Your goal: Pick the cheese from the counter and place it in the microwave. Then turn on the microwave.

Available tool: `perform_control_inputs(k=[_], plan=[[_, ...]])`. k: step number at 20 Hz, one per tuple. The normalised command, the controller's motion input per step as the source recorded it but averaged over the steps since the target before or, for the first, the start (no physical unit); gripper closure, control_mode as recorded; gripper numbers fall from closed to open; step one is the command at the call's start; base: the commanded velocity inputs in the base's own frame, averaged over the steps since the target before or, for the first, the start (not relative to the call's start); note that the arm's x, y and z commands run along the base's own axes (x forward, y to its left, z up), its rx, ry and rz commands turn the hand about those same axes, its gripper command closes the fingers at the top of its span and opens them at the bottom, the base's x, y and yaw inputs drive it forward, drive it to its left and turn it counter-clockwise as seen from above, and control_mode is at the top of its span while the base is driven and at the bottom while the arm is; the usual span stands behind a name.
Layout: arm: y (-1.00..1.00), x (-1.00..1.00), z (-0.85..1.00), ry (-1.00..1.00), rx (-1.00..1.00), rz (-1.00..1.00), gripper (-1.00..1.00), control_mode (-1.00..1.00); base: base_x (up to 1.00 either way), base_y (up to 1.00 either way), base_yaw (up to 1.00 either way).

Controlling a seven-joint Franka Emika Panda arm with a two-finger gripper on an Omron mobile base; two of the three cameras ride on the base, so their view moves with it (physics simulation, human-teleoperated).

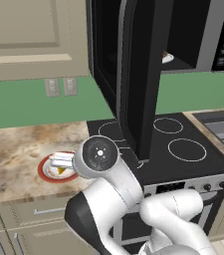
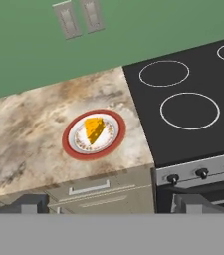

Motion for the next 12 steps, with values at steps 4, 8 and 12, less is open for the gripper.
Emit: perform_control_inputs(k=[4,8,12], plan=[[0.29,0.27,-0.18,0.03,0.00,0.00,-1.00,-1.00,0.00,0.00,0.00],[0.28,0.23,-0.19,0.04,0.00,0.00,-1.00,-1.00,0.00,0.00,0.00],[0.14,0.30,-0.11,0.10,0.00,0.00,-1.00,-1.00,0.00,0.00,0.00]])
